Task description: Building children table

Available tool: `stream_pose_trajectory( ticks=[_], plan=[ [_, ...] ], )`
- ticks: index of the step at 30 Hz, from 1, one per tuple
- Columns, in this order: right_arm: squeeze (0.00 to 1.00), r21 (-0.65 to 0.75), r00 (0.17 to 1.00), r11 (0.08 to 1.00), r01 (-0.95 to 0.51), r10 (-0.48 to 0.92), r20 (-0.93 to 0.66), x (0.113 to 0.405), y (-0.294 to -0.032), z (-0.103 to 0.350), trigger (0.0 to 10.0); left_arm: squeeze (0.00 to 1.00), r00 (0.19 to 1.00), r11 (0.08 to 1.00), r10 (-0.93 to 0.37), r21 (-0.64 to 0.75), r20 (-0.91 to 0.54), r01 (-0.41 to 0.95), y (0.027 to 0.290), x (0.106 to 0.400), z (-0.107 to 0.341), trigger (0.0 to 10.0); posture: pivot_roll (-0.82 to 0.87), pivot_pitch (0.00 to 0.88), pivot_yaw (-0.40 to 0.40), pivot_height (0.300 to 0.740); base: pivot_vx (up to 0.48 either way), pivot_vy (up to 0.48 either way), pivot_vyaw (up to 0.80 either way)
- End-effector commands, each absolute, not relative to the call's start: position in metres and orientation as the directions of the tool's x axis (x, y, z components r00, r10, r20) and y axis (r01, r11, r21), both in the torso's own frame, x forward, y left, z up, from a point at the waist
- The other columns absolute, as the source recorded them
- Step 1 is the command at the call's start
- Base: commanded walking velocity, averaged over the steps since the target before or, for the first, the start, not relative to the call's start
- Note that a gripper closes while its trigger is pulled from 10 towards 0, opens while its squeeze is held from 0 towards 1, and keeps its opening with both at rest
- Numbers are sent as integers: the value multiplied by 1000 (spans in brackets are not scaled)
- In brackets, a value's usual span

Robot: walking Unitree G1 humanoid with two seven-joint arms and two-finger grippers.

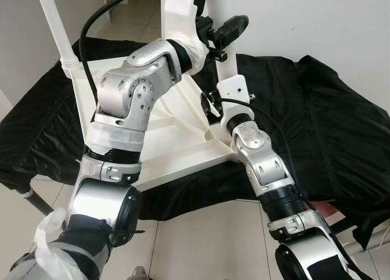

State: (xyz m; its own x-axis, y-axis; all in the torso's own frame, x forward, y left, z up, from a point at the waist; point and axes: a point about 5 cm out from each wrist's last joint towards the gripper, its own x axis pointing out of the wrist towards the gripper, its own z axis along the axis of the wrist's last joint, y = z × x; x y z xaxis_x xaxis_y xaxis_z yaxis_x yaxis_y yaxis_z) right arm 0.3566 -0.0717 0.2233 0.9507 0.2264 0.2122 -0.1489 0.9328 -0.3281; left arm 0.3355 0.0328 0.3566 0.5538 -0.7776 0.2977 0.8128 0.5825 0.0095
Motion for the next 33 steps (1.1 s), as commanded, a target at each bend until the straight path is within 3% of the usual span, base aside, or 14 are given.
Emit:
stream_pose_trajectory(
  ticks=[1,9,10,15,16,17,18,28,29,33],
  plan=[
    [0,-344,942,927,-150,240,234,357,-65,229,10000,0,499,536,-811,46,307,843,19,328,365,10000,33,32,-35,740,0,0,0],
    [0,-342,940,929,-142,235,247,357,-62,231,10000,0,498,538,-812,57,305,841,16,329,365,10000,32,33,-34,740,0,0,0],
    [0,-336,940,933,-132,225,256,357,-63,233,4431,0,498,538,-812,60,305,841,16,329,365,10000,33,33,-33,740,0,0,0],
    [0,-328,940,937,-123,216,264,358,-64,234,4118,0,500,540,-811,63,304,839,16,329,365,10000,33,33,-33,740,0,0,0],
    [0,-326,940,938,-118,211,268,358,-64,235,3059,0,501,541,-811,63,303,838,16,330,365,10000,32,33,-34,740,0,0,0],
    [0,-326,940,938,-118,211,268,358,-64,235,3059,0,501,541,-811,63,303,838,16,330,365,10000,32,33,-34,740,0,0,0],
    [0,-320,940,941,-111,204,274,358,-65,236,0,0,503,543,-810,64,302,837,16,330,365,10000,32,33,-34,740,0,0,0],
    [0,-268,943,960,-78,158,291,359,-73,239,0,0,511,549,-806,54,299,834,17,333,363,10000,31,36,-36,740,0,0,0],
    [0,-236,949,968,-82,148,278,360,-74,237,10000,1000,505,542,-807,44,305,839,18,332,362,10000,31,35,-36,740,0,0,0],
    [0,-199,955,977,-76,129,267,361,-78,236,10000,1000,499,539,-811,59,305,840,20,331,361,10000,30,33,-36,740,0,0,0]
  ],
)
